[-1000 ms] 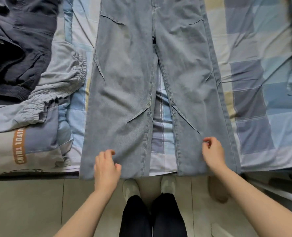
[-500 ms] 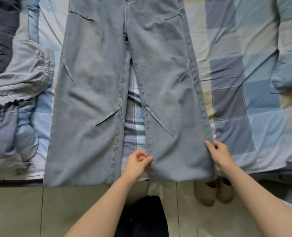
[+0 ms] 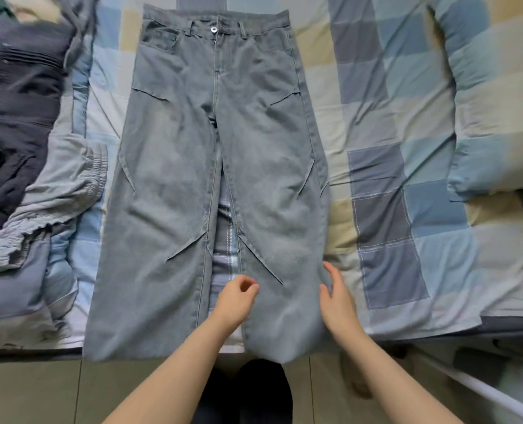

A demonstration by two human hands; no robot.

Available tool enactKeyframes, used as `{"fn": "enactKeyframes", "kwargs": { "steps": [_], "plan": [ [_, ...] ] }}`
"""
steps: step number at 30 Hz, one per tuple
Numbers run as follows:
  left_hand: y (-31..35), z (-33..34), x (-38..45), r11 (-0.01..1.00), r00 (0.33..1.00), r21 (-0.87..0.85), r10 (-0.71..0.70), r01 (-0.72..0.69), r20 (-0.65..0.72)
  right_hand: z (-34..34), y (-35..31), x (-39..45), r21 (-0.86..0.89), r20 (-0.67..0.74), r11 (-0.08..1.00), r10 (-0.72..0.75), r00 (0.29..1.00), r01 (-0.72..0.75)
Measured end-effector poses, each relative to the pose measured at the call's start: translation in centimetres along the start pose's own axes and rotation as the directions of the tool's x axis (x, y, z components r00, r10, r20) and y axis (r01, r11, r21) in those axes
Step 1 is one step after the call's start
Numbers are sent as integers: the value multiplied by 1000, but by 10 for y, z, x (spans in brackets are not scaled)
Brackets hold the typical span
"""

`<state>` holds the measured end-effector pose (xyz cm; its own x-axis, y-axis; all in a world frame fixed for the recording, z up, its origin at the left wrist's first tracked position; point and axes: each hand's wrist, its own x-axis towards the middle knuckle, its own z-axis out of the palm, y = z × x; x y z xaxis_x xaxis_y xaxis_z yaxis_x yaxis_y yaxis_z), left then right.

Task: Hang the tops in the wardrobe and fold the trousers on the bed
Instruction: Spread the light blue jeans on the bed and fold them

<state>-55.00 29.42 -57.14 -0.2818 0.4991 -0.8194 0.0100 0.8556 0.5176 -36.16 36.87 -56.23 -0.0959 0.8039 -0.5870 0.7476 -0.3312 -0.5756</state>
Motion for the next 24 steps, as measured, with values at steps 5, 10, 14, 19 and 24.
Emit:
{"fn": "enactKeyframes", "kwargs": {
  "steps": [5, 10, 14, 19, 24],
  "plan": [
    [51, -31, 16, 913, 985, -397, -23, 91, 171, 46, -56, -43, 171, 107, 947, -294, 950, 274],
    [41, -75, 40, 919, 1000, -394, -13, 22, 27, 95, -93, -57, 44, 479, 924, -353, 804, 380],
    [8, -118, 55, 983, 992, -172, 50, -70, -116, 117, -140, -29, -223, 662, 884, -173, 730, 411],
    [-19, -156, 60, 986, 997, -145, 75, -78, -22, 122, -226, 72, -297, 158, 932, -168, 973, 209],
    [-32, -171, 75, 980, 994, -195, 64, -45, 92, 146, -302, 167, -455, 164, 846, -225, 960, 277]
  ]
}}
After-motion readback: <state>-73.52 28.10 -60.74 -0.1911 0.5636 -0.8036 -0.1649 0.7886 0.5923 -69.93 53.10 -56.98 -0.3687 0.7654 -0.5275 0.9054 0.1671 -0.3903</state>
